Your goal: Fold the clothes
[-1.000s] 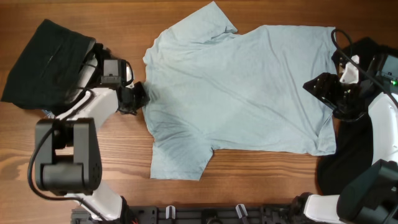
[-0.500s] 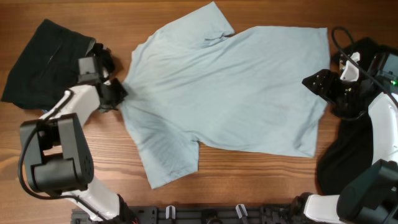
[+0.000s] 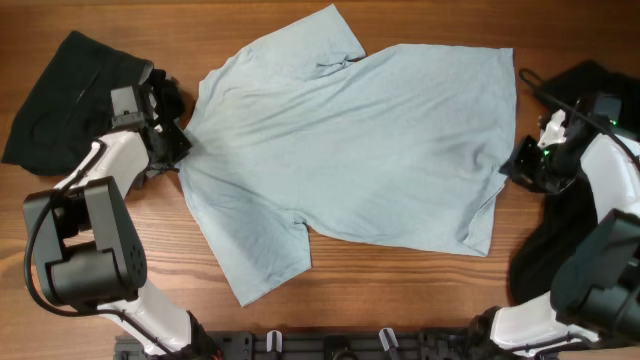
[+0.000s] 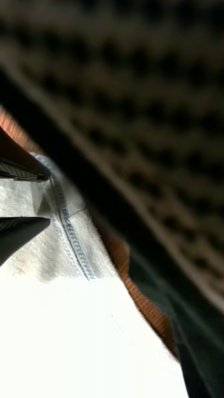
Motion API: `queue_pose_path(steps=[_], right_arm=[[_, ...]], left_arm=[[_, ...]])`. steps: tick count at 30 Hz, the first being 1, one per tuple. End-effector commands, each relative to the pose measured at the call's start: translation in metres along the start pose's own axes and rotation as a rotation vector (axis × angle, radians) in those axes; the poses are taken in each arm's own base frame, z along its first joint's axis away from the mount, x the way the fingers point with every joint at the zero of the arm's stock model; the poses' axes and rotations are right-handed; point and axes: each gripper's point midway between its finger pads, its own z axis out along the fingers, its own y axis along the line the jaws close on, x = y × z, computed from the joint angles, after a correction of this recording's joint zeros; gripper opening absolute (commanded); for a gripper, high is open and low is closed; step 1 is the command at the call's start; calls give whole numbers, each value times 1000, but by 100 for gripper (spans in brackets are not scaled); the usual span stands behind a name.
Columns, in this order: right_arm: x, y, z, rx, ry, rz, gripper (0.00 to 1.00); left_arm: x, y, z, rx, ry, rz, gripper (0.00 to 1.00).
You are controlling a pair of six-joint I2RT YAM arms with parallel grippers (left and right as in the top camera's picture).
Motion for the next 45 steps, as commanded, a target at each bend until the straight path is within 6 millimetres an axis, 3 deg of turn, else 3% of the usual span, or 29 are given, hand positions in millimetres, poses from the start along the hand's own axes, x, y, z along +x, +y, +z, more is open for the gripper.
queue_pose_path(steps=[1,4,8,11,13,14,15,18,19,21,23,26,29,32,35,40,45], right_arm=[[3,10,9,-61,39,-47,13],[12,29,16,-165,93,-69,11],[39,25,32,-125,211,-59,10],[46,5,40,-8,239,-20,6],[44,-24,38,169,215,114,4],[43,-39,34,254,201,169,4],[42,-70,23,416,169,251,5],[32,-94,8,488,128,310,9],[28,-87,10,425,138,262,15],[24,-35,18,71,187,-70,50],[30,-9,18,-62,207,-103,59],[46,4,21,-78,263,-132,48],[59,2,26,5,309,-124,48],[59,-15,27,156,300,-39,43],[55,-15,29,155,286,-22,40],[67,-18,39,153,303,5,39],[66,-9,43,93,295,2,35]], left_arm=[[-3,4,2,-9,7,-2,22],[-3,4,2,-9,6,-2,23],[-3,4,2,-10,7,-2,23],[-3,4,2,-10,7,-2,23],[-3,4,2,-10,7,-2,23],[-3,4,2,-10,7,-2,23],[-3,4,2,-10,7,-2,23],[-3,4,2,-10,7,-2,24],[-3,4,2,-10,7,-2,24],[-3,4,2,-10,8,-2,24],[-3,4,2,-10,7,-2,26],[-3,4,2,-10,7,-2,27],[-3,4,2,-10,7,-2,28],[-3,4,2,-10,7,-2,28],[-3,4,2,-10,7,-2,28],[-3,4,2,-10,7,-2,29],[-3,4,2,-10,7,-2,29]])
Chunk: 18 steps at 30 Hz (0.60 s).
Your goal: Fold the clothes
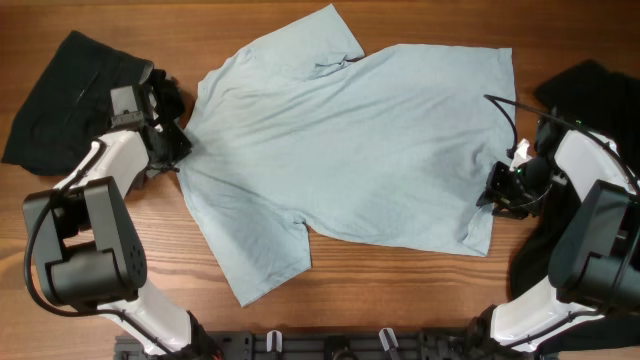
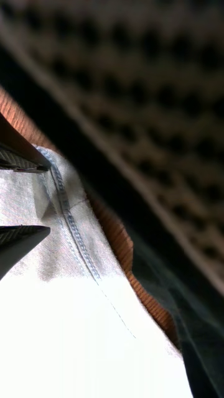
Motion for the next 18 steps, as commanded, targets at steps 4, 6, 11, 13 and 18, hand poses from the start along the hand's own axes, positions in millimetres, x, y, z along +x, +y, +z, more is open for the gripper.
queue_pose_path(steps=[4,6,11,13,18], right_arm=[[-3,10,4,-61,-4,12,29],[-4,13,5,-75,-11,11,27],[-11,13,6,-79,-35,99,22],[-12,13,6,-80,-38,113,12],[-12,-14,4,63,-53,153,4]], left_arm=[[-3,5,3,-15,1,-2,29],[-3,5,3,-15,0,-2,29],[-3,5,3,-15,0,-2,29],[-3,5,3,-15,0,-2,30],[-3,5,3,-15,0,-2,31]])
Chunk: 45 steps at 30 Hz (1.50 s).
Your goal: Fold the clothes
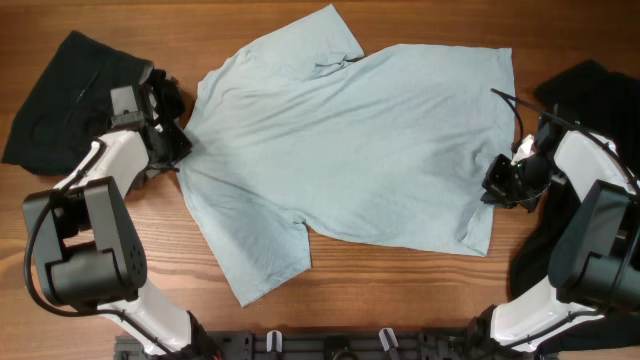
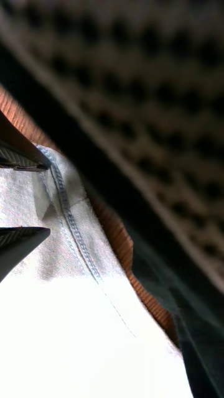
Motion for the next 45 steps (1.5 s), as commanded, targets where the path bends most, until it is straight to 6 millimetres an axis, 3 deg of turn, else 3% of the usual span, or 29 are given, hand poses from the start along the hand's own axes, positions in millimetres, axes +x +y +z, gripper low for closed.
queue_pose_path(steps=[1,5,6,7,8,10,12,15,17,19,24,31,40,45], right_arm=[[2,-30,0,149,1,54,4],[-2,-71,-27,351,-22,162,4],[-6,-76,-33,370,-32,171,13],[-9,-80,-37,379,-42,178,32],[-11,-84,-41,388,-52,191,43],[-17,-90,-45,378,-69,214,59],[-22,-94,-47,364,-79,187,64],[-26,-79,-43,262,-65,71,65],[-30,-40,-38,38,-62,-112,65],[-30,-17,-38,-91,-71,-194,65],[-41,-14,-38,-94,-116,-239,59],[-33,-9,-23,-81,-99,-294,56],[-35,-29,-15,40,-95,-286,54],[-32,-33,3,40,-40,-275,57]], left_arm=[[-3,5,3,-15,0,-2,31],[-3,5,3,-15,0,-2,31],[-3,5,3,-15,0,-2,31],[-3,5,3,-15,0,-2,31],[-3,5,3,-15,0,-2,31],[-3,5,3,-15,0,-2,31],[-3,5,3,-15,0,-2,31],[-3,5,3,-15,0,-2,36],[-3,5,3,-15,0,-2,42],[-3,5,2,-15,1,-2,47],[-3,-5,-6,38,5,24,55],[-12,-8,-38,61,-37,44,61],[-4,-4,-41,48,-9,42,64],[-4,-4,-41,48,-6,42,64]])
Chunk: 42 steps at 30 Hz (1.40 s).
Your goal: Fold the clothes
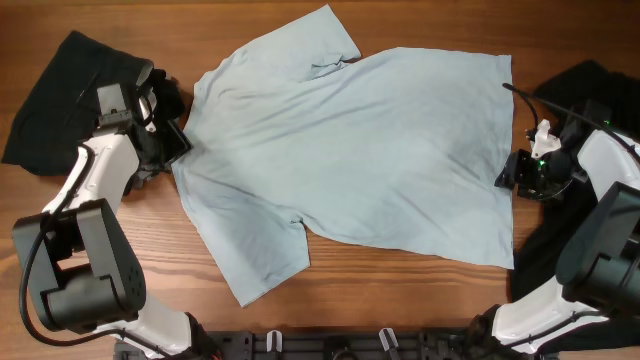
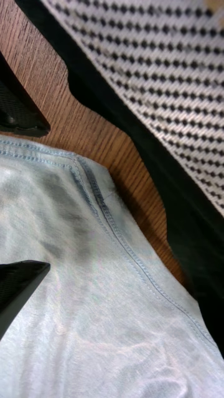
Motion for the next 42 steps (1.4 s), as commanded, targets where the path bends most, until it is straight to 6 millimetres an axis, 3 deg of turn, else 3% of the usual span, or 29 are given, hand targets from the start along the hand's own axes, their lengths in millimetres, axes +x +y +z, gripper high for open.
queue_pose_path(steps=[1,4,8,12,22,30,35,38,42], right_arm=[[13,-5,24,11,93,1,57],[18,-4,35,7,129,-2,56],[18,3,39,3,140,-23,25],[10,5,33,0,121,-30,4],[-13,7,17,-11,40,12,4],[-31,-8,9,-15,-30,106,4],[-16,-28,5,43,23,172,4],[-21,-15,5,-56,0,138,4],[-29,-16,0,-54,-25,134,4]], left_arm=[[-6,-3,-8,16,-20,17,64],[-6,-3,-8,16,-19,17,64],[-5,-2,-8,14,-15,16,64],[-3,-2,-8,12,-9,15,65],[7,3,-8,-6,34,13,74],[20,8,-9,-28,88,28,81],[20,8,-9,-25,87,78,83],[20,9,-8,-30,88,114,84],[14,9,-3,-29,68,140,89]])
